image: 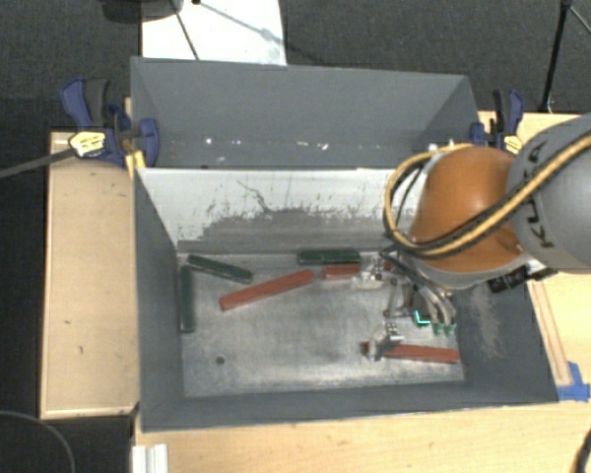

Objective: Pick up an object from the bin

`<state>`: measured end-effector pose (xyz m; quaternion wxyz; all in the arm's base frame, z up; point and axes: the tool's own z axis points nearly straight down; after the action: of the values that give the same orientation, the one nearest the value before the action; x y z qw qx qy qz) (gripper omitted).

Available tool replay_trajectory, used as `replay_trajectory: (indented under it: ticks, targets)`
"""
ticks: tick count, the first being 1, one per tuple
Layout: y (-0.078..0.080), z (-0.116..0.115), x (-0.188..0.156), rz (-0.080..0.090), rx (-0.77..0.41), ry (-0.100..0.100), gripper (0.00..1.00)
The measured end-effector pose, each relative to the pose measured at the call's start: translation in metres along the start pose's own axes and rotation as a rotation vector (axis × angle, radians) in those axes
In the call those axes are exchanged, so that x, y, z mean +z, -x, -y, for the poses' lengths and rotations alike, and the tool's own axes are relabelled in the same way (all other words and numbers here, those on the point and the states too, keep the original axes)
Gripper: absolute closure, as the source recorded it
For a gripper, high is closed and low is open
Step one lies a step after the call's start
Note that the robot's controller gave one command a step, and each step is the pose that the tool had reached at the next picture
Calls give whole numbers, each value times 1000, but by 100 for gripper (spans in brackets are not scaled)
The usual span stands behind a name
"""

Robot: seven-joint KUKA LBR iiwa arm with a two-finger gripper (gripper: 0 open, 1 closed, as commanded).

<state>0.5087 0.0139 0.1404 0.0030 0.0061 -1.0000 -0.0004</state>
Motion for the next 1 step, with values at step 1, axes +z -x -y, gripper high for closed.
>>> replay_trajectory:
  ticks: [1]
  targets:
    - [0, 0, -2, 3, 0, 0, 0]
